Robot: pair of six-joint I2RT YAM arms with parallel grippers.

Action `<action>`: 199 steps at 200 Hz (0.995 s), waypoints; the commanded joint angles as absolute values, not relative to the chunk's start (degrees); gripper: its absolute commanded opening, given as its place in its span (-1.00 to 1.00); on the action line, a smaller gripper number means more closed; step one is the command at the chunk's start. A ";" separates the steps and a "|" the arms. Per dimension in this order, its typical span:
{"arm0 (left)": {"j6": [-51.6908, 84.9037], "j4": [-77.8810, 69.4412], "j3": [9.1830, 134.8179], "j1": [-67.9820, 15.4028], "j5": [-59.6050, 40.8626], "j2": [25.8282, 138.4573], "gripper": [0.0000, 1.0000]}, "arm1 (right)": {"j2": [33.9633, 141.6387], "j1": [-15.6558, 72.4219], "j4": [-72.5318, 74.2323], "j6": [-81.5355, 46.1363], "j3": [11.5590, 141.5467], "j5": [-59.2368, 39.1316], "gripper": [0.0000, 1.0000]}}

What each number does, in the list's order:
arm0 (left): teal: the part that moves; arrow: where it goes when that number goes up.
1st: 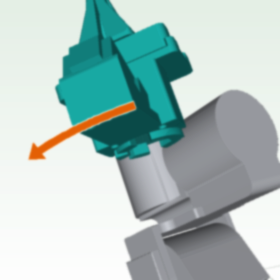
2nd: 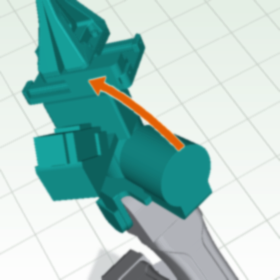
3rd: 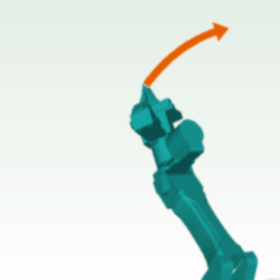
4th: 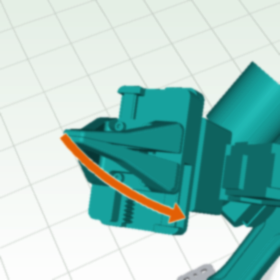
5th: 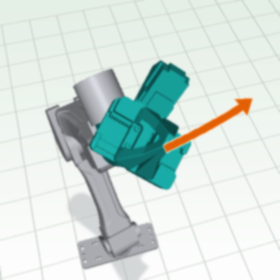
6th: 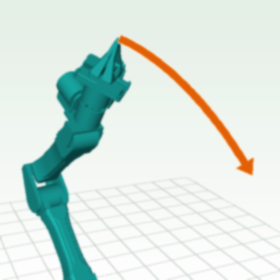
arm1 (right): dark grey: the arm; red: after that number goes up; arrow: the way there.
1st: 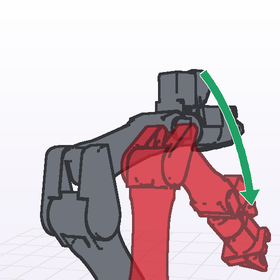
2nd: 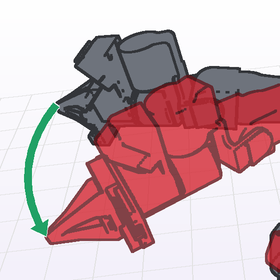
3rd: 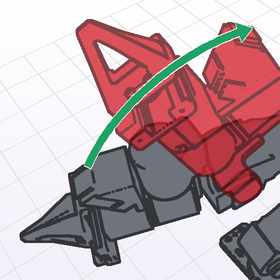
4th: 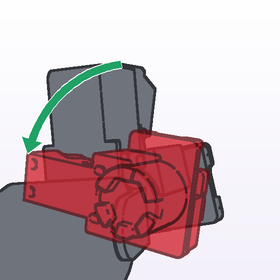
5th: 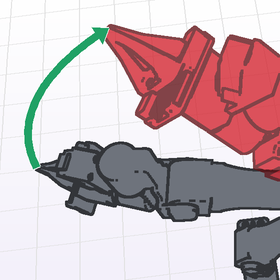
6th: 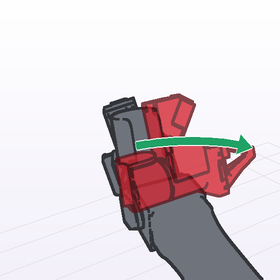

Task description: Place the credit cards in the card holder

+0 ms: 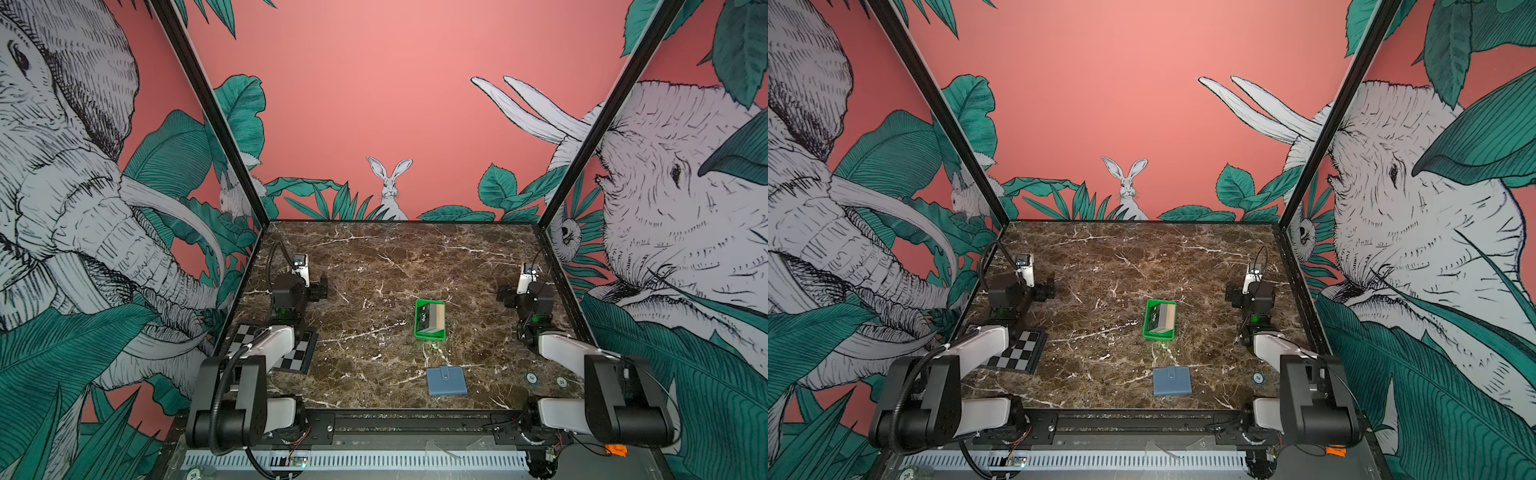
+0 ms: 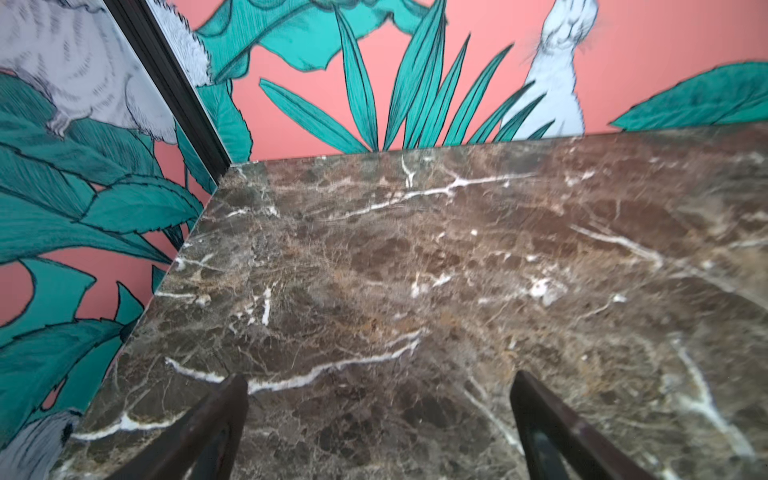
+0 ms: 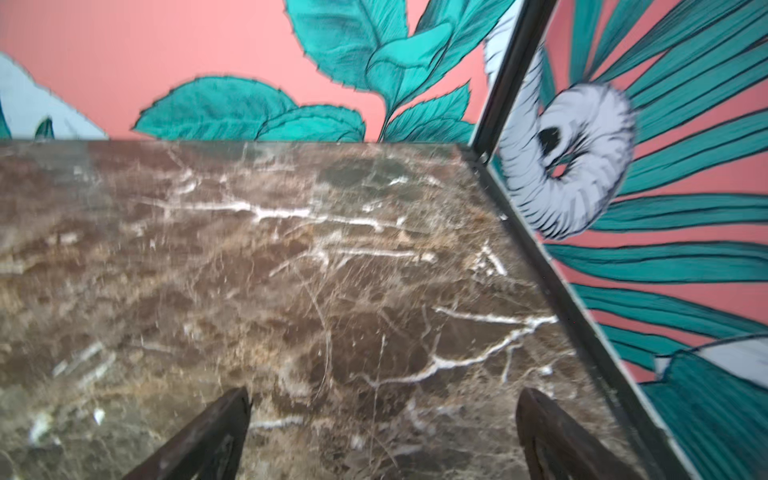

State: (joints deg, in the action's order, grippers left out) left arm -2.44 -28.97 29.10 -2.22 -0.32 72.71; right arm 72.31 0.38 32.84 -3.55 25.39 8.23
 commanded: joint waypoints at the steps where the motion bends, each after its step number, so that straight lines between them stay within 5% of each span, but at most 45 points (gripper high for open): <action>1: 2.82 -16.61 31.56 -3.22 -0.90 68.49 0.98 | 66.11 0.66 22.05 -8.16 27.24 10.47 0.96; 69: 17.70 0.00 37.23 -12.21 -12.37 61.88 0.98 | 52.87 5.98 -9.05 -21.10 35.73 12.46 0.96; 94: 22.20 3.03 38.41 -15.17 -17.68 61.92 0.98 | 50.36 10.35 -17.06 -23.90 37.62 11.05 0.64; 115: 26.35 1.54 37.15 -18.63 -18.86 61.12 0.98 | 48.73 14.89 -21.54 -26.24 38.11 9.23 0.95; 199: 37.25 -9.93 29.56 -25.30 -26.38 59.88 0.98 | 45.77 34.21 -31.11 -35.56 35.61 10.56 0.95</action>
